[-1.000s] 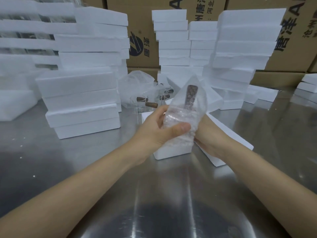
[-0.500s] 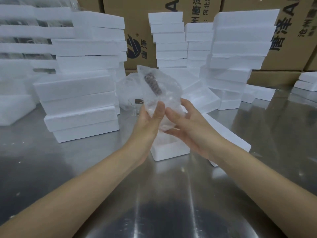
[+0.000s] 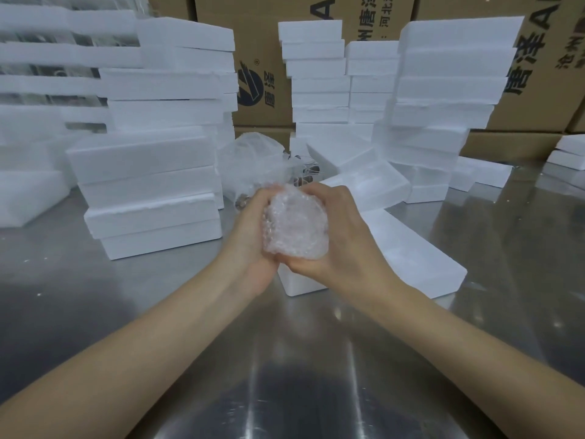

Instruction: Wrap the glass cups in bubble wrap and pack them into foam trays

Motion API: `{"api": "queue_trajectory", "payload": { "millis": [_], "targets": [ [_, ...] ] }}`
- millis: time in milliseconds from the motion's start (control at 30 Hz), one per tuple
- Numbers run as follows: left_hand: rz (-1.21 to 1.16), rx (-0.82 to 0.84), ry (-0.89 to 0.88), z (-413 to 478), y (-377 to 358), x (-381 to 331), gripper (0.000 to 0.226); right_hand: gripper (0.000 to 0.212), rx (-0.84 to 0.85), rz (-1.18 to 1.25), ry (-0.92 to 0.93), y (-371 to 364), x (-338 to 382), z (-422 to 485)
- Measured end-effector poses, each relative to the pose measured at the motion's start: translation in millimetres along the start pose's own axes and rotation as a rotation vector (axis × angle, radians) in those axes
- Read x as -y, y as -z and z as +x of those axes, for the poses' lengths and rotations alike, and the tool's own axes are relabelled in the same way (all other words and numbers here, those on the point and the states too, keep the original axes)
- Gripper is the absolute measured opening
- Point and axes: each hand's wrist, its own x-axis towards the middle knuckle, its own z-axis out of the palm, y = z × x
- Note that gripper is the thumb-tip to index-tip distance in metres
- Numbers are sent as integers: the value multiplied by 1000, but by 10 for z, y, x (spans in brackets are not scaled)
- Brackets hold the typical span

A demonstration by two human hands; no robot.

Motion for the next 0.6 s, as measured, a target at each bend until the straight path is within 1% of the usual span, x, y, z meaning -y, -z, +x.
{"api": "queue_trajectory", "payload": {
  "millis": [33,67,100,133,200,300,367,433,567,600],
  "targets": [
    [-66,11,-6,19,-1,13,43,84,2,10,5,-7,5,-5],
    [-104,-6,-1,27,-20,30,39,84,5,15,4,-9,0,-8],
    [-97,-13,-4,40,-21,52,34,84,3,17,4,-8,-9,-6],
    [-92,-23,-5,23,-49,49,35,84,-2,19,10,-4,-20,-1],
    [-58,-42,1,19,-51,57,52,82,-11,15,43,-6,-36,-1],
    [27,-46,79,-14,-49,0,58,83,18,-15,102,-30,-60,-23],
    [123,-25,105,-44,-40,-25,77,85,39,-1,103,-31,-72,-25],
    [221,17,48,-63,-45,-43,75,86,17,41,81,-2,-87,4],
    [234,205,-59,-143,-153,-34,69,83,-122,37,7,104,-112,75],
    [296,247,-87,-145,-152,2,64,82,-143,36,-4,115,-111,77]
  ]
}}
